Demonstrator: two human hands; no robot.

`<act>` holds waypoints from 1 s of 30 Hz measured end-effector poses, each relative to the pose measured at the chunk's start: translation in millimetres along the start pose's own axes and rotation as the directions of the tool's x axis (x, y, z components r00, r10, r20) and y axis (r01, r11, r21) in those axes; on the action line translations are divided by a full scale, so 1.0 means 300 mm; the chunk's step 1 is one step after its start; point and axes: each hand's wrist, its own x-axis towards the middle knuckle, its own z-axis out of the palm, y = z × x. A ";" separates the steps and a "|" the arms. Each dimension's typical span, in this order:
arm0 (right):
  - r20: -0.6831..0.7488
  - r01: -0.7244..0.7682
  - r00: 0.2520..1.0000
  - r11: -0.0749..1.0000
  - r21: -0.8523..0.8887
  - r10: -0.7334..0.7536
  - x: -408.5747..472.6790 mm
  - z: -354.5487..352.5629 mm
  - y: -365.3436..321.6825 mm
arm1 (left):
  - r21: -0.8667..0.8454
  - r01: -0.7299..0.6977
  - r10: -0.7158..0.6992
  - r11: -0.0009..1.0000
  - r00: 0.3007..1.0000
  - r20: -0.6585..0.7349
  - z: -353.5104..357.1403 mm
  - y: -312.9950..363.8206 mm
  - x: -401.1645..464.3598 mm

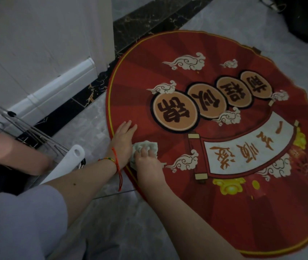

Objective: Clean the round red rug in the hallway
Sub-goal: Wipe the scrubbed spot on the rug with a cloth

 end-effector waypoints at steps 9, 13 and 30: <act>-0.057 -0.047 0.997 0.999 -0.026 0.045 -0.004 -0.035 -0.008 | 0.045 -0.027 0.027 0.999 1.000 -0.006 0.008 -0.017 -0.008; 0.038 0.039 0.998 0.999 0.021 -0.039 0.004 -0.020 0.012 | 0.021 -0.021 0.020 1.000 1.000 0.008 -0.001 -0.015 -0.004; 0.114 0.102 0.988 0.993 0.054 -0.107 0.010 -0.047 0.031 | 0.018 -0.019 0.019 1.000 1.000 0.020 -0.001 -0.028 -0.002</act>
